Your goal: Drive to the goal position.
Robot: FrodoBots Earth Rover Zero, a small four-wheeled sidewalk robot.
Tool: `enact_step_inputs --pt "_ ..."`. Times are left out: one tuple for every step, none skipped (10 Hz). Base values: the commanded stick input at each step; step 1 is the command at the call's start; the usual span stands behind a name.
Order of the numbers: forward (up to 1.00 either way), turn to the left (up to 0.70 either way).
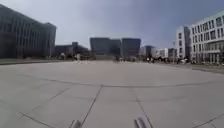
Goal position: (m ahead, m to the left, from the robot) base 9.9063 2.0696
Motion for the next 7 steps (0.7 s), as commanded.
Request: enact_step_inputs --pt "0.85 -0.18" --pt "0.85 -0.06" --pt "0.85 0.01" --pt "0.85 0.01" --pt "0.85 0.01" --pt "0.85 0.01" --pt "0.85 0.01"
